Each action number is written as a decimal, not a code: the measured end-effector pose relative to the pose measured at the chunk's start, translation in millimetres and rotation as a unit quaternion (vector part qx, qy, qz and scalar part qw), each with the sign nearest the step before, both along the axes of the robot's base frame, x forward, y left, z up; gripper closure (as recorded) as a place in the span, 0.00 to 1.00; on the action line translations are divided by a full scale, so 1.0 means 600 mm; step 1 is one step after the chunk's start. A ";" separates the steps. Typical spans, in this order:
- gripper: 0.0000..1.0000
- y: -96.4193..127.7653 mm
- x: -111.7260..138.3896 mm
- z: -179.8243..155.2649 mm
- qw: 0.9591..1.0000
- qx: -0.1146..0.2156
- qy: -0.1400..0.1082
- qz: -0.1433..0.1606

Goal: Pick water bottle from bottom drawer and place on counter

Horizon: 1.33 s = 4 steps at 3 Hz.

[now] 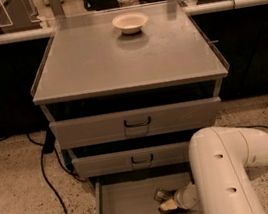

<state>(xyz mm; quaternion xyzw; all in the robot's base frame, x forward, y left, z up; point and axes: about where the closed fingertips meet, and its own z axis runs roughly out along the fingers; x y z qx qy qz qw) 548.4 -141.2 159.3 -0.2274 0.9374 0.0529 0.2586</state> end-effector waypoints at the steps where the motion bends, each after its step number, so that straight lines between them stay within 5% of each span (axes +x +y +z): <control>1: 0.00 -0.012 -0.001 -0.027 1.000 0.005 0.003 -0.003; 3: 0.00 -0.003 -0.004 -0.072 1.000 0.002 0.026 0.011; 4: 0.19 -0.003 -0.004 -0.072 1.000 0.002 0.026 0.011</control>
Offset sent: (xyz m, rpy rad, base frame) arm 0.0003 -0.0064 -0.0445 0.0048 0.0485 0.0109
